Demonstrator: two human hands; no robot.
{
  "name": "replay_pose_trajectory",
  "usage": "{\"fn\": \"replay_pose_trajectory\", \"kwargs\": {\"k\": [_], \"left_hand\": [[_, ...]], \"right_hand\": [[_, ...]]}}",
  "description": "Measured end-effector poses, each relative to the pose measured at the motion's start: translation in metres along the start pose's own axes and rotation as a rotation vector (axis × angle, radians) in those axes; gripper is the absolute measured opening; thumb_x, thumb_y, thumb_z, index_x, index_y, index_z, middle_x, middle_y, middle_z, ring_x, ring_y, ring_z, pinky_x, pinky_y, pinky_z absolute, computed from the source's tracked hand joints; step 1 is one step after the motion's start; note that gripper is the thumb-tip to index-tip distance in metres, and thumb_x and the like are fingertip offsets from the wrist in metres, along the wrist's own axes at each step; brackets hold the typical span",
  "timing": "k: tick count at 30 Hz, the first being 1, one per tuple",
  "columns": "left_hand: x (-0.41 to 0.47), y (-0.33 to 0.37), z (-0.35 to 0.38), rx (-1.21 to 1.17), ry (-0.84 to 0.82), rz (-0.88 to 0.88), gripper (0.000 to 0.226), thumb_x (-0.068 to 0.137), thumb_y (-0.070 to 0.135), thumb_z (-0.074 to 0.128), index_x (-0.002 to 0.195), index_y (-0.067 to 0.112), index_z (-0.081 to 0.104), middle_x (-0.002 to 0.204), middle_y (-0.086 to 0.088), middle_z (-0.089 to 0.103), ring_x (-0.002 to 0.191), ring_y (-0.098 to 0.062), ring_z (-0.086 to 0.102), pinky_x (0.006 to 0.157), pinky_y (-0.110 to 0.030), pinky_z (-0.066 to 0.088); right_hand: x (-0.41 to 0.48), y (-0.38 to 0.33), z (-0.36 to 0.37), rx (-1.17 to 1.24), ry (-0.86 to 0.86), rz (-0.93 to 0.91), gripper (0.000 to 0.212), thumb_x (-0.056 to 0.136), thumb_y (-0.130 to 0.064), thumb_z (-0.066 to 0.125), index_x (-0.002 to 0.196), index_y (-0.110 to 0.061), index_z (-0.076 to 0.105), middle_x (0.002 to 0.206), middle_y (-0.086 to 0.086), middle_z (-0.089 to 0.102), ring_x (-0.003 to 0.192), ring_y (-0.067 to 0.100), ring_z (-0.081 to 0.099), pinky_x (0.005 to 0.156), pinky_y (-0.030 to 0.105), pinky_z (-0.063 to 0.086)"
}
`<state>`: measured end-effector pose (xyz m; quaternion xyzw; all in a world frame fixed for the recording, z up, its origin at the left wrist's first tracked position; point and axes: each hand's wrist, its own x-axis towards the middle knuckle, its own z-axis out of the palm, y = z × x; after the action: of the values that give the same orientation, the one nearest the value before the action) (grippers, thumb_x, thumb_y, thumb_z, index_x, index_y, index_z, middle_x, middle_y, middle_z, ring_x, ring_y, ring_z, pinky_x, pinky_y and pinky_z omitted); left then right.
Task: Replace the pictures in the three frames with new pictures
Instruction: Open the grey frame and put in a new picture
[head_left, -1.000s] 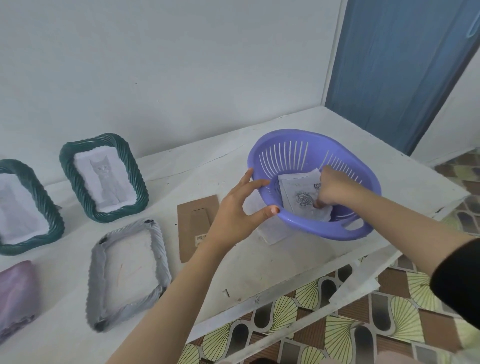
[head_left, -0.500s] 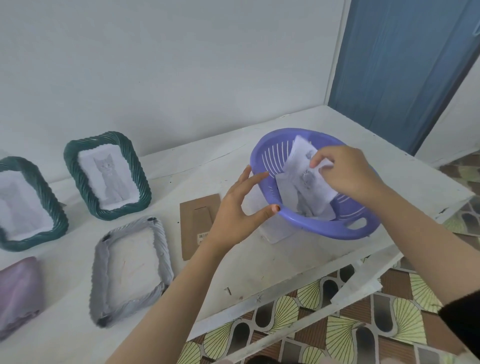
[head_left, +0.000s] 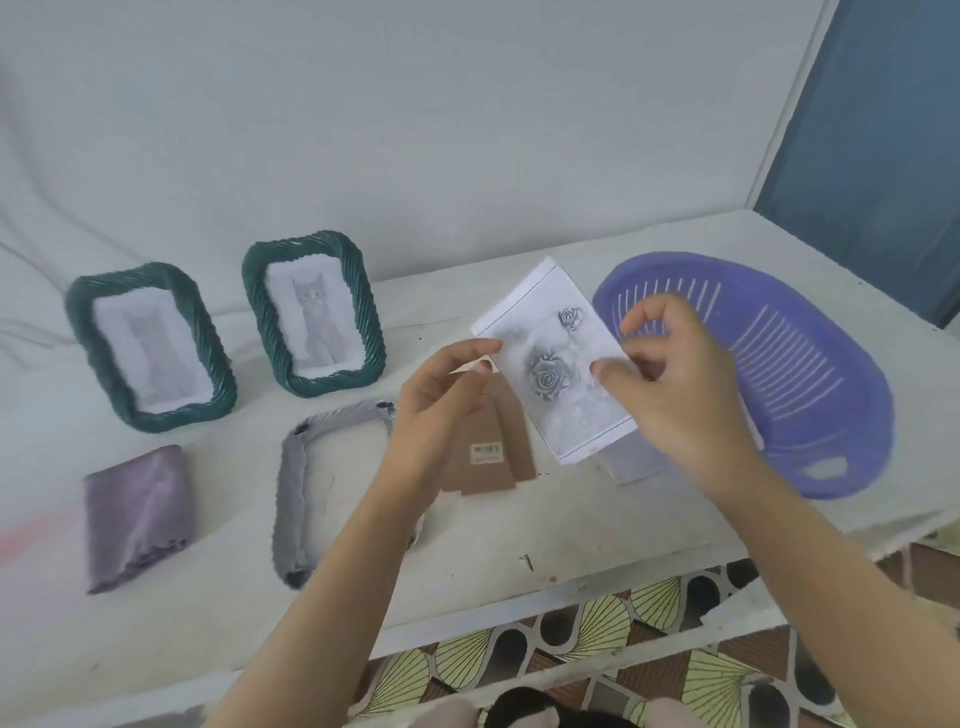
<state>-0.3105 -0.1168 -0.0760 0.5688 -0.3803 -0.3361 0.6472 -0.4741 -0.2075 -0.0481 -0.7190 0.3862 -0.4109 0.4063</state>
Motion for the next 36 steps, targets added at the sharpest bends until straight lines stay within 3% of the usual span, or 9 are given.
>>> {"fn": "replay_pose_trajectory", "kwargs": {"k": [3,7,11,16,18,22,26,30,36], "left_hand": [[-0.012,0.0,-0.021,0.074,0.029,-0.061,0.023,0.08,0.026,0.058,0.102,0.026,0.066,0.088,0.003,0.065,0.076,-0.005,0.062,0.074,-0.017,0.049],[-0.028,0.005,-0.045,-0.007,-0.03,-0.13,0.026,0.076,0.032,0.066,0.101,0.027,0.065,0.109,0.008,0.065,0.098,-0.014,0.065,0.083,-0.037,0.055],[-0.035,0.005,-0.064,0.02,0.057,-0.197,0.018,0.091,0.012,0.056,0.1,0.02,0.069,0.085,0.004,0.06,0.084,-0.015,0.063,0.08,-0.041,0.057],[-0.031,-0.002,-0.097,0.118,0.291,-0.239,0.025,0.087,-0.002,0.052,0.092,0.016,0.068,0.091,-0.01,0.065,0.086,-0.021,0.063,0.075,-0.034,0.057],[-0.03,-0.002,-0.111,0.139,0.322,-0.231,0.03,0.085,-0.008,0.051,0.088,0.016,0.068,0.09,-0.009,0.067,0.077,-0.015,0.065,0.067,-0.028,0.057],[-0.031,-0.003,-0.132,0.156,0.29,-0.252,0.034,0.084,-0.012,0.049,0.086,0.017,0.068,0.069,0.002,0.062,0.062,-0.009,0.06,0.057,-0.022,0.051],[-0.028,-0.009,-0.146,0.165,0.242,-0.258,0.035,0.084,-0.01,0.05,0.089,0.021,0.067,0.068,0.001,0.059,0.057,-0.011,0.053,0.054,-0.019,0.045],[-0.024,-0.019,-0.154,0.339,0.334,-0.235,0.031,0.081,-0.003,0.061,0.085,0.028,0.065,0.089,0.004,0.06,0.061,-0.011,0.051,0.061,-0.023,0.044],[-0.024,-0.027,-0.163,0.623,0.335,-0.235,0.021,0.076,0.007,0.069,0.087,0.025,0.065,0.076,0.007,0.059,0.065,-0.005,0.053,0.063,-0.016,0.039]], "right_hand": [[-0.014,0.003,0.032,-0.202,-0.039,-0.174,0.027,0.08,-0.006,0.061,0.089,-0.018,0.038,0.061,-0.003,0.064,0.049,0.01,0.052,0.044,0.019,0.036],[-0.031,0.008,0.07,-0.394,-0.18,-0.322,0.031,0.081,-0.012,0.061,0.092,-0.023,0.035,0.078,-0.002,0.07,0.053,0.013,0.055,0.042,0.021,0.034],[-0.042,0.004,0.101,-0.412,-0.296,-0.375,0.035,0.079,-0.017,0.064,0.093,-0.031,0.036,0.088,-0.012,0.068,0.081,0.007,0.063,0.054,0.021,0.041],[-0.047,0.0,0.127,-0.239,-0.472,-0.291,0.036,0.077,-0.053,0.053,0.106,-0.032,0.048,0.105,-0.021,0.058,0.103,-0.004,0.051,0.082,0.018,0.043],[-0.046,0.003,0.136,-0.221,-0.405,-0.264,0.034,0.079,-0.052,0.05,0.106,-0.031,0.052,0.104,-0.021,0.055,0.101,-0.001,0.049,0.082,0.018,0.04],[-0.04,0.006,0.151,-0.147,-0.371,-0.076,0.014,0.083,-0.026,0.062,0.095,-0.03,0.057,0.088,-0.023,0.056,0.081,0.0,0.052,0.069,0.007,0.036],[-0.036,0.006,0.161,0.007,-0.375,0.133,0.013,0.083,-0.013,0.064,0.09,-0.023,0.061,0.081,-0.005,0.064,0.07,0.005,0.057,0.06,0.004,0.041],[-0.036,0.006,0.171,-0.063,-0.344,0.11,0.013,0.08,-0.009,0.065,0.088,-0.019,0.06,0.08,-0.001,0.061,0.06,0.005,0.054,0.056,0.004,0.041],[-0.042,0.009,0.18,-0.323,-0.392,-0.059,0.015,0.082,-0.015,0.063,0.094,-0.023,0.058,0.078,-0.014,0.058,0.055,-0.002,0.048,0.053,0.012,0.037]]}}
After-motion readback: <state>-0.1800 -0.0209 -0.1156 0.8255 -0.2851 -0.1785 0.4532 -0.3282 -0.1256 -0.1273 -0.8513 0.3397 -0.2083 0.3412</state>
